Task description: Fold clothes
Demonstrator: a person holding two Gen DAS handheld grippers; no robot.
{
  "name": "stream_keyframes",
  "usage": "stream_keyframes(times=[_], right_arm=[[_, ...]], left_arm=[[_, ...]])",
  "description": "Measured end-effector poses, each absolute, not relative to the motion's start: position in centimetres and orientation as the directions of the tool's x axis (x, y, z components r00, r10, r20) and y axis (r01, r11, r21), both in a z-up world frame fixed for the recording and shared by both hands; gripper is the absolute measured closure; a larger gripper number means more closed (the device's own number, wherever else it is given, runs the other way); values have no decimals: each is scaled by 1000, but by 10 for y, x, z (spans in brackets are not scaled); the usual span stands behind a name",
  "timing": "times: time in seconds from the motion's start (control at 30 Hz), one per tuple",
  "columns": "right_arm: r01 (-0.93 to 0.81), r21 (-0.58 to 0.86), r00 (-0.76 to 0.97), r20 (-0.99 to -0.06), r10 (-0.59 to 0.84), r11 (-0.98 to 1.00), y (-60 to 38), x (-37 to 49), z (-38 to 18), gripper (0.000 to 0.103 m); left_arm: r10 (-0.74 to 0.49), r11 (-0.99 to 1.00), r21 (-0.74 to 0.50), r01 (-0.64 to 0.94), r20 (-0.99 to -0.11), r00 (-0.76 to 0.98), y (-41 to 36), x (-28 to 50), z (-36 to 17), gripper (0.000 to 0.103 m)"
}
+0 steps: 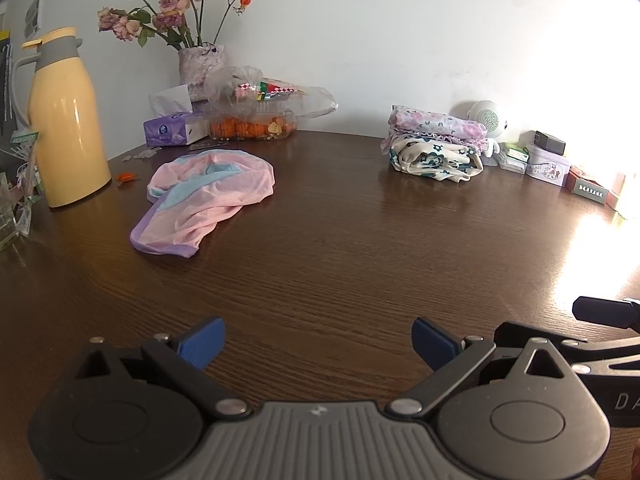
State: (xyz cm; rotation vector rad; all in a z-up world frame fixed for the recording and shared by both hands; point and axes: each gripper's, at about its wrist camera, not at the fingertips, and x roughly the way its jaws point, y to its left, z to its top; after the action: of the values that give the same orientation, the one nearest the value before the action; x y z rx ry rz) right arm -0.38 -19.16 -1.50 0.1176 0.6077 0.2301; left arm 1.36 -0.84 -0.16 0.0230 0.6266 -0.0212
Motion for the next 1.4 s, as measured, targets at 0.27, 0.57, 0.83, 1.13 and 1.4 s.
stream_keyframes(times=[0.27,0.57,0.83,1.13,1.4], right_arm=[[-178,177,796,-553,247,968,-193,-3,-15,0],[-198,164,801,-541,256,966,-190,-3,-12,0],[-289,104,813,-498,302,952,-172,9,3,0],[-400,65,798,-465,382,914,-121,69,18,0],[-459,103,736,-512,443,882,-76,154,20,0]], left_arm=[[-16,999,14,30,-586,810,-9,15,-2,4],[-38,999,-10,40,-596,802,-5,17,-1,5],[-31,999,-39,10,-577,816,24,27,11,3],[101,994,20,-109,-560,822,96,60,21,4],[151,988,60,-142,-557,817,145,111,24,11]])
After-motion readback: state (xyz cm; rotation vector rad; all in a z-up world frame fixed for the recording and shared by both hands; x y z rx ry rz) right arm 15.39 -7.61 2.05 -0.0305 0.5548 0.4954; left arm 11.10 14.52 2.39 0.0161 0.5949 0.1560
